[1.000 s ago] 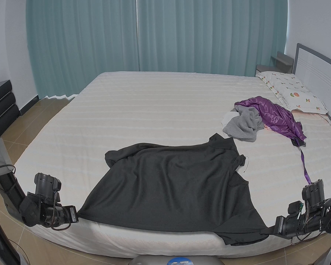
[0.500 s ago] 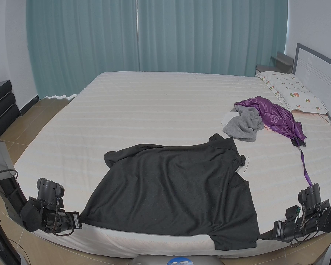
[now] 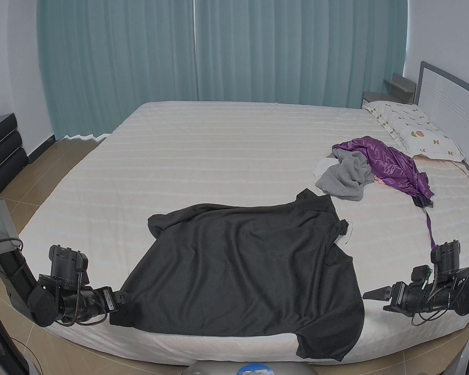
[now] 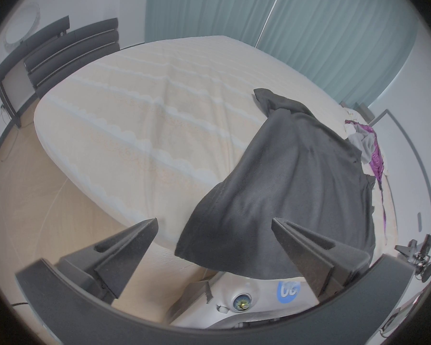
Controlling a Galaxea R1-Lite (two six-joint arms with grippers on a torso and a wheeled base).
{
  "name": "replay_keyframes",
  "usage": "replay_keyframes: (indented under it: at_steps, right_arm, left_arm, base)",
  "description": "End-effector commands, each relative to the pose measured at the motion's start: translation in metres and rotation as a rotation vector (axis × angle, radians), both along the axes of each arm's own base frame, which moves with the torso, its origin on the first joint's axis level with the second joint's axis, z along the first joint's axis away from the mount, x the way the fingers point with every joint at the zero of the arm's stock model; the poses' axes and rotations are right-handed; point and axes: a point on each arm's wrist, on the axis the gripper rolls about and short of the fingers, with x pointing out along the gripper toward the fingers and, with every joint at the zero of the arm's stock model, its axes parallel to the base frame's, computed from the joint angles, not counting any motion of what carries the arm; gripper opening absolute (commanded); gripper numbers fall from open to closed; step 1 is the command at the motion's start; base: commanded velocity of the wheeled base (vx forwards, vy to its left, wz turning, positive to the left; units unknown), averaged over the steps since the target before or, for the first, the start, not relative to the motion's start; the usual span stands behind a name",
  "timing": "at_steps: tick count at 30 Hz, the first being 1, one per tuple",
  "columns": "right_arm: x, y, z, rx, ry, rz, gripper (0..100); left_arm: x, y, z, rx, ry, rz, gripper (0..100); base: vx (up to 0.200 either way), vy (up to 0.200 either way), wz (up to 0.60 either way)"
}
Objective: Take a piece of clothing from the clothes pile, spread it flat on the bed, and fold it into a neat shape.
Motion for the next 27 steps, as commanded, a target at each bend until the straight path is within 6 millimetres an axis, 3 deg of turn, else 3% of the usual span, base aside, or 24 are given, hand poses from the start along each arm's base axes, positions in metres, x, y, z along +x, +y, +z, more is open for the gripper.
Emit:
replay_keyframes:
  at_steps: [1, 11, 21, 22, 27]
  right_arm:
    - [0.014, -0.001, -0.016, 0.0, 0.051, 0.0, 100]
    - [0.036, 0.004, -0.047, 0.015, 0.02, 0.0, 100]
    - [0.045, 0.02, -0.05, 0.055, -0.015, 0.006, 100]
    - [0.047, 0.021, -0.05, 0.056, -0.017, 0.008, 0]
    - [0.044, 0.022, -0.052, 0.05, -0.006, 0.011, 0]
  left_arm:
    - [0.002, -0.001, 0.003, -0.058, -0.021, 0.007, 100]
    - [0.005, 0.0, 0.001, -0.09, -0.025, 0.016, 100]
    - [0.007, 0.0, 0.001, -0.11, -0.029, 0.037, 100]
    - [0.007, 0.0, 0.001, -0.11, -0.029, 0.037, 100]
    - [0.007, 0.0, 0.001, -0.11, -0.025, 0.037, 100]
  base:
    - [0.0, 0.0, 0.0]
    - [0.0, 0.0, 0.0]
    - [0.0, 0.0, 0.0]
    - [0.0, 0.0, 0.0]
    - [0.0, 0.0, 0.0]
